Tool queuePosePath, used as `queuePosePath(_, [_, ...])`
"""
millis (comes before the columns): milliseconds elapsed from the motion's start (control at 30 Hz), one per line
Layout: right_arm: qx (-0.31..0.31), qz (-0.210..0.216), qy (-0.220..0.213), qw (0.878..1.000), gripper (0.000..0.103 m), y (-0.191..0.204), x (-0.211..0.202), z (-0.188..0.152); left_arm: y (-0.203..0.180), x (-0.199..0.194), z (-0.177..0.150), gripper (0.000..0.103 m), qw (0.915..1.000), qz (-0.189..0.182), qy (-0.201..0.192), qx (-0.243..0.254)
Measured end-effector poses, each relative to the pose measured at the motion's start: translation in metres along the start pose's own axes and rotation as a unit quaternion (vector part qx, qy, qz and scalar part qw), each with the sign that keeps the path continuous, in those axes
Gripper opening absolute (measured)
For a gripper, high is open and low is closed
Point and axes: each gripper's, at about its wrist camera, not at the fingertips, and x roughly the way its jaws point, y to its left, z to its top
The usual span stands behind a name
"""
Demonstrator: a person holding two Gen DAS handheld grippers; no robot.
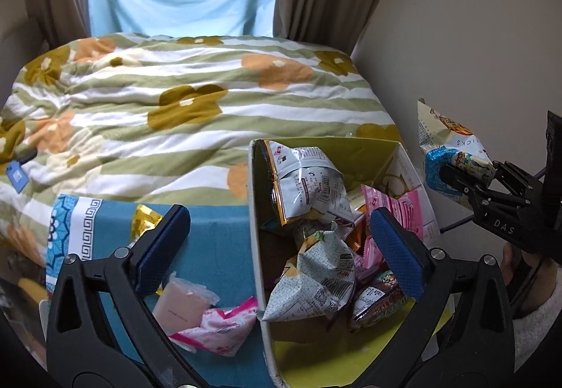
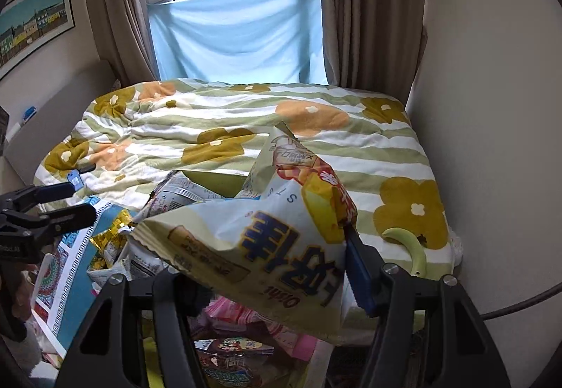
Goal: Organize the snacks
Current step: 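Lower the cream Oishi bag into the box and open the right tool, then move both tools back over the remaining bags on the cloth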
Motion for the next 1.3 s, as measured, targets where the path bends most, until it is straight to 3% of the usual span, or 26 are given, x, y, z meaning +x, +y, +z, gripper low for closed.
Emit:
queuePosePath(200, [-0.025, 0.000, 0.015, 1.000, 0.068, -0.006, 0.035, 0.007, 0.012, -0.002, -0.013, 0.102, 0.9995, 0.026, 0.008, -0.016])
queuePosePath(267, [-0.021, 0.007, 0.009, 1.000, 0.092, -0.006, 0.046, 0.004, 0.018, -0.001, -0.019, 0.102, 0.9990, 0.036, 0.016, -0.020])
queuePosePath(333, [-0.016, 0.013, 0.000, 1.000, 0.098, -0.004, 0.045, 0.001, 0.023, -0.002, -0.026, 0.102, 0.9986, 0.041, 0.020, -0.026])
queuePosePath(433, [-0.016, 0.032, -0.032, 0.999, 0.098, 0.003, 0.029, -0.009, 0.030, -0.003, -0.034, 0.102, 0.9984, 0.034, 0.024, -0.037])
queuePosePath(833, [0.005, 0.007, -0.044, 0.999, 0.098, 0.015, -0.004, -0.017, 0.037, -0.043, -0.040, 0.102, 0.9997, 0.017, -0.013, -0.011])
queuePosePath(1033, [0.025, -0.013, -0.055, 0.998, 0.098, 0.038, -0.040, -0.020, 0.064, -0.081, -0.049, 0.102, 0.9993, -0.005, -0.036, 0.006])
queuePosePath(1300, [0.059, -0.037, -0.077, 0.995, 0.098, 0.098, -0.092, -0.031, 0.123, -0.132, -0.069, 0.102, 0.9977, -0.016, -0.061, 0.023])
